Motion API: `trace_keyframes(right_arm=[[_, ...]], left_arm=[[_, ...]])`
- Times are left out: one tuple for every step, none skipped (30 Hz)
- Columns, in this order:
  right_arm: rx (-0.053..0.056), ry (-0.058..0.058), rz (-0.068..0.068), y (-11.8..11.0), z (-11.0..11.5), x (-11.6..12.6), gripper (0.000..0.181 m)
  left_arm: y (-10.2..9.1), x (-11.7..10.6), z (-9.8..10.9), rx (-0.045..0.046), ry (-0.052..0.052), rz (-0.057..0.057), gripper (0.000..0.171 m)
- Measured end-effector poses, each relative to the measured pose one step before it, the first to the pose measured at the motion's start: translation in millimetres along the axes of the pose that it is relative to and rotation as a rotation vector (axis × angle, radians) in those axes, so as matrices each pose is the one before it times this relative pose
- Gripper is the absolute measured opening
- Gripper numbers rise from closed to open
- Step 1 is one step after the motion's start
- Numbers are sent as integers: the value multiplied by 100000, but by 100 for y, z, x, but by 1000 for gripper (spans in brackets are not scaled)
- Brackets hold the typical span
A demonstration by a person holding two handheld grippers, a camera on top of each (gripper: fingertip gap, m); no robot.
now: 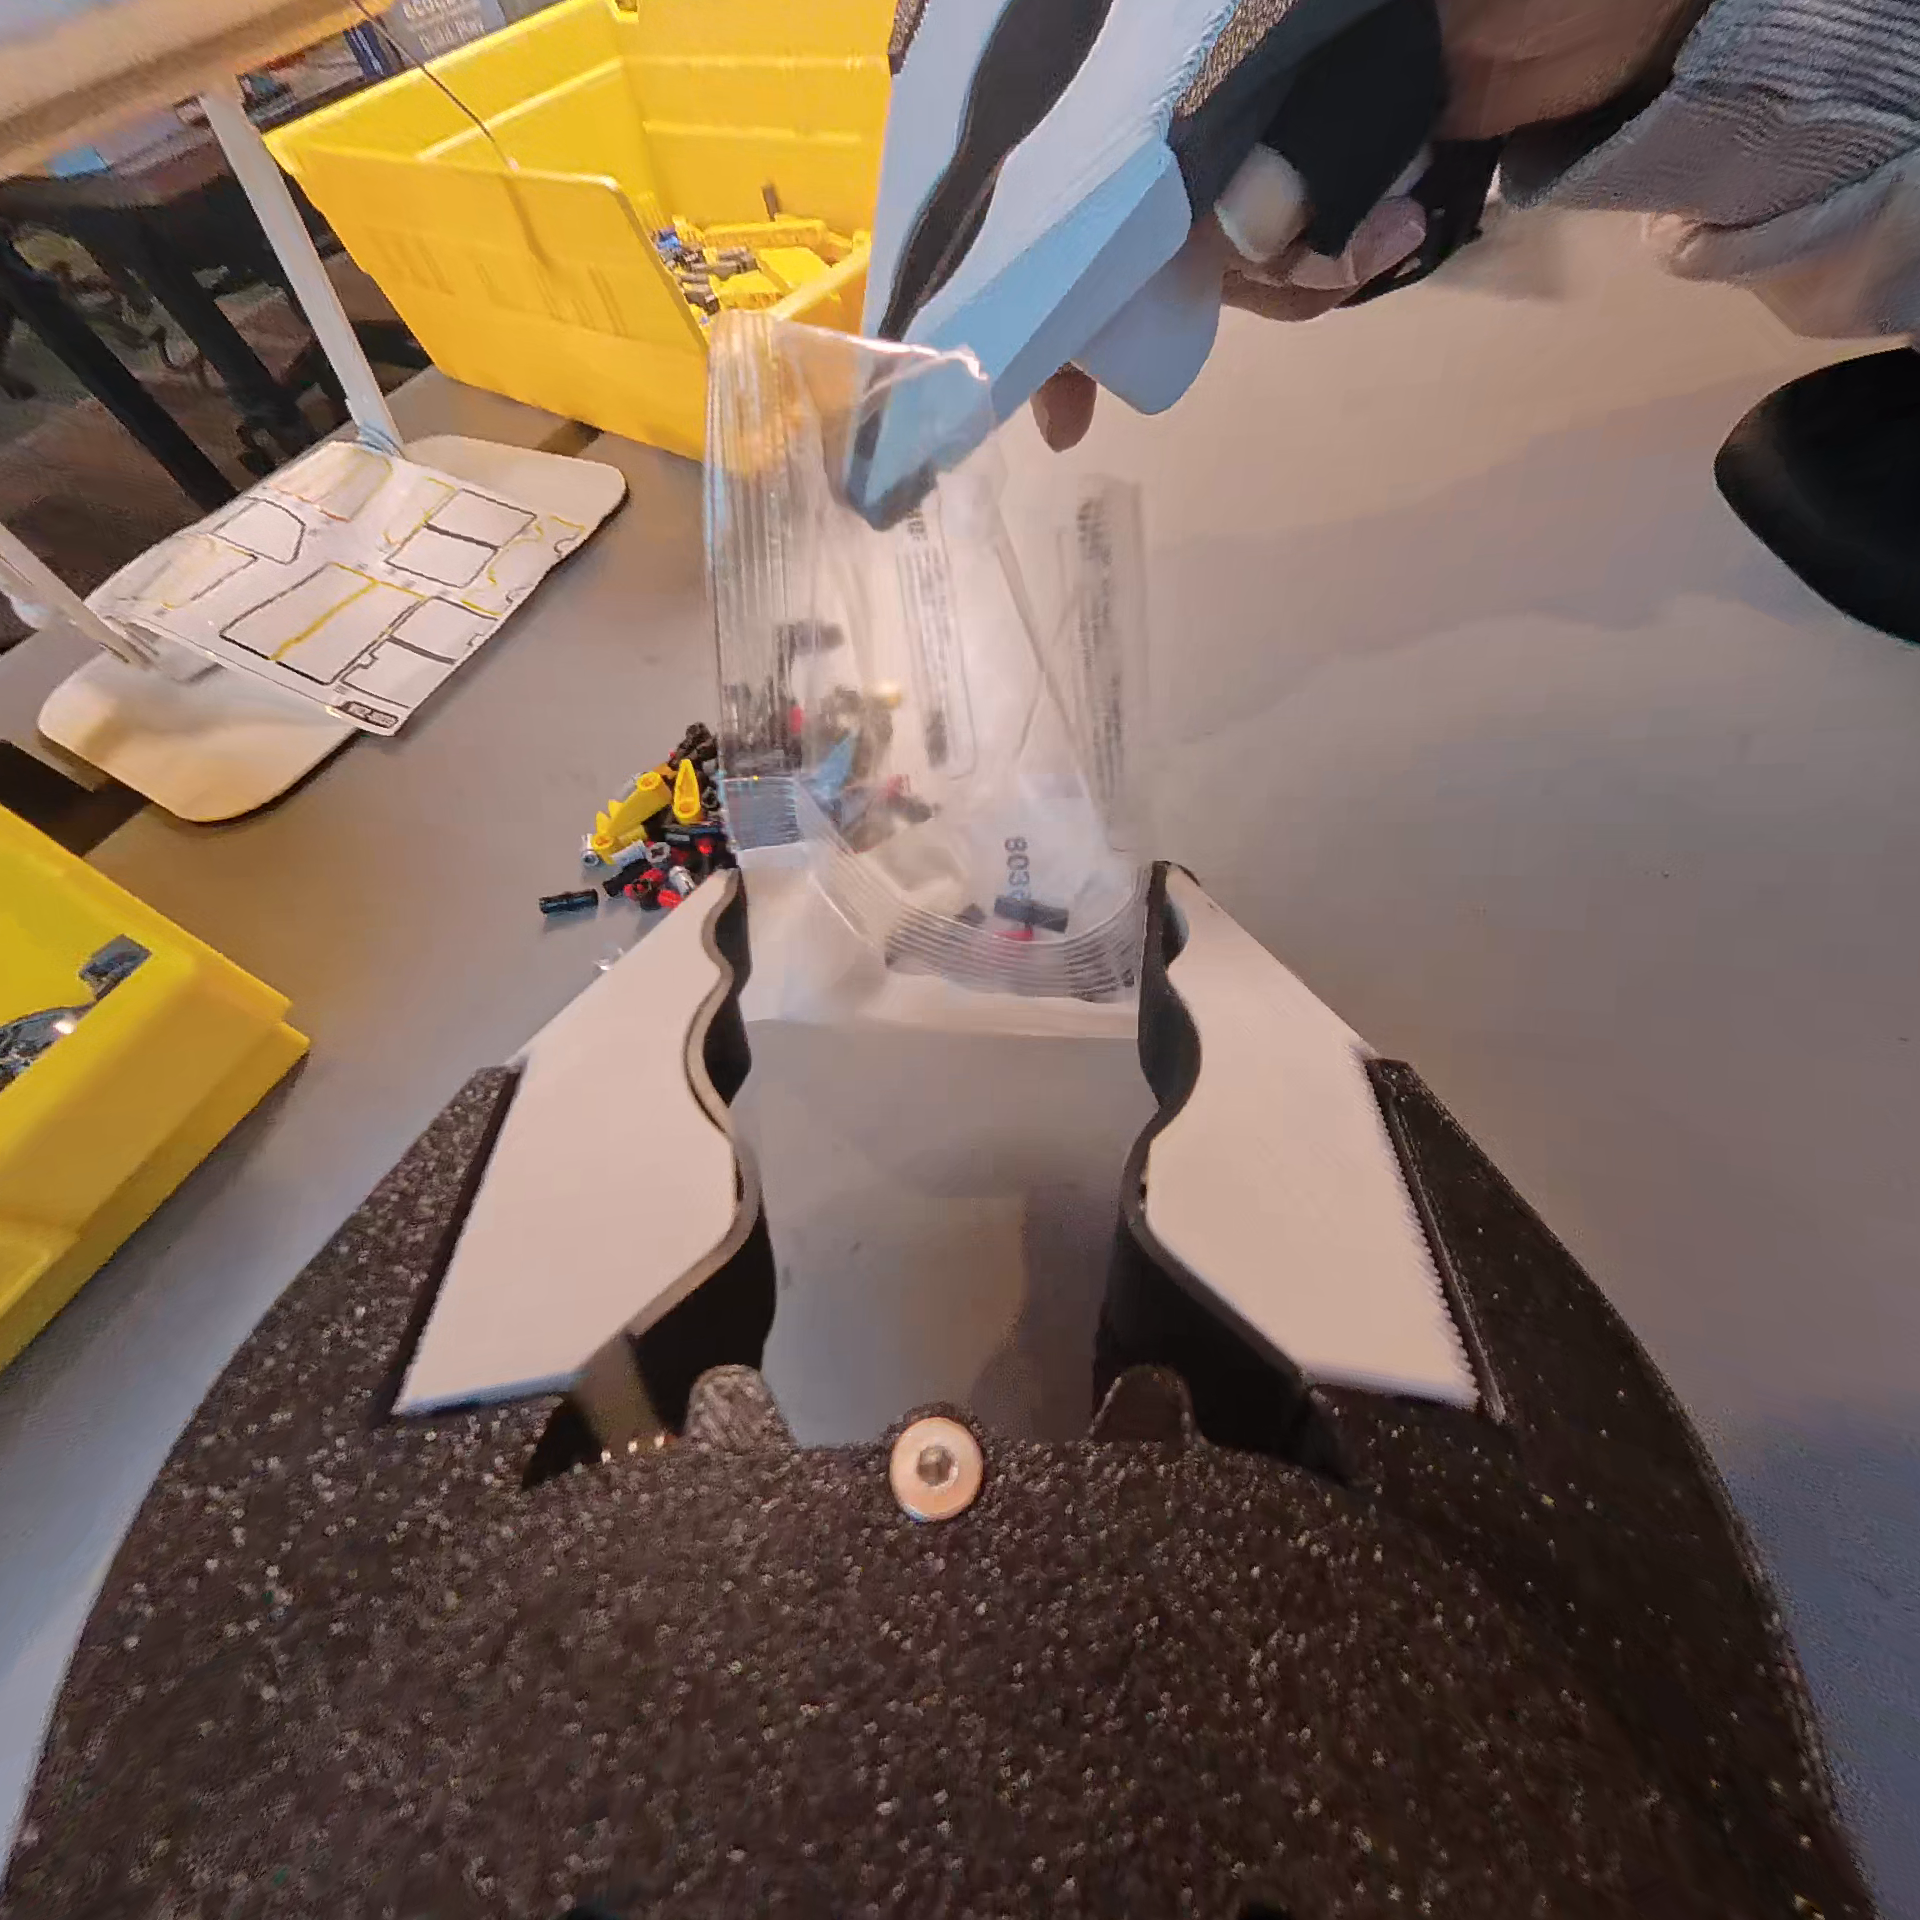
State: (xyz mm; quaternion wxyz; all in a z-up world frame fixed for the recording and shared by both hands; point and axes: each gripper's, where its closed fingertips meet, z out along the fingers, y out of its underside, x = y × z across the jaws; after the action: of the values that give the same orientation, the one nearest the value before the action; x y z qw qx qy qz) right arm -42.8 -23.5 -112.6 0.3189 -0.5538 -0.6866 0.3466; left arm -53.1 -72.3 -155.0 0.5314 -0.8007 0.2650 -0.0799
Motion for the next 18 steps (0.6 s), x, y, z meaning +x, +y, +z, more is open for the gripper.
trace_keyframes(right_arm=[[-524,297,1010,-5,-101,-26,0],[-997,1421,1231,103,-80,207,0],[-1426,1085,-83,193,-74,181,0],[-1237,308,122,198,-67,84,0],[-1412,-967,976,264,2,-93,0],[-2238,-2384,80,439,113,-367,0],[-2754,-1408,-1543,566,176,-266,0],[-911,770,-1386,290,121,53,0],[-670,-707,-78,206,51,-109,0],[-766,-1081,96,157,-79,-107,0],[-374,-386,-529,12,-206,17,6],[893,984,-1540,-265,-374,208,16],[3055,-61,-3227,-613,-568,-52,18],[4080,-3167,-4068,-801,-674,-627,19],[3741,-5411,-4540,-787,-671,-1067,19],[2654,-6875,-5545,-591,-546,-1447,19],[1215,-5804,-5994,-319,-263,-1423,19],[-598,-2849,-5504,-3,101,-983,20]], left_arm=[[28,-49,-17,211,-629,1336,70],[87,-70,21,-162,-1009,2014,65],[142,-26,41,-489,-869,2323,59],[192,43,61,-946,-304,1561,56],[201,160,90,-1080,644,484,54],[291,221,124,-1756,1270,-52,54],[326,110,133,-2109,558,302,54],[171,40,105,-1232,-63,459,54],[101,115,78,-754,443,447,55],[113,147,64,-791,663,372,55],[132,127,49,-844,600,184,55],[91,61,32,-613,234,22,55],[33,28,3,-190,243,-151,55],[2,0,-18,49,319,-388,56],[-25,-26,-28,221,258,-548,58],[-25,36,-28,284,839,-701,59],[-10,74,-40,200,1081,-857,61],[-42,19,-52,354,751,-822,62]])
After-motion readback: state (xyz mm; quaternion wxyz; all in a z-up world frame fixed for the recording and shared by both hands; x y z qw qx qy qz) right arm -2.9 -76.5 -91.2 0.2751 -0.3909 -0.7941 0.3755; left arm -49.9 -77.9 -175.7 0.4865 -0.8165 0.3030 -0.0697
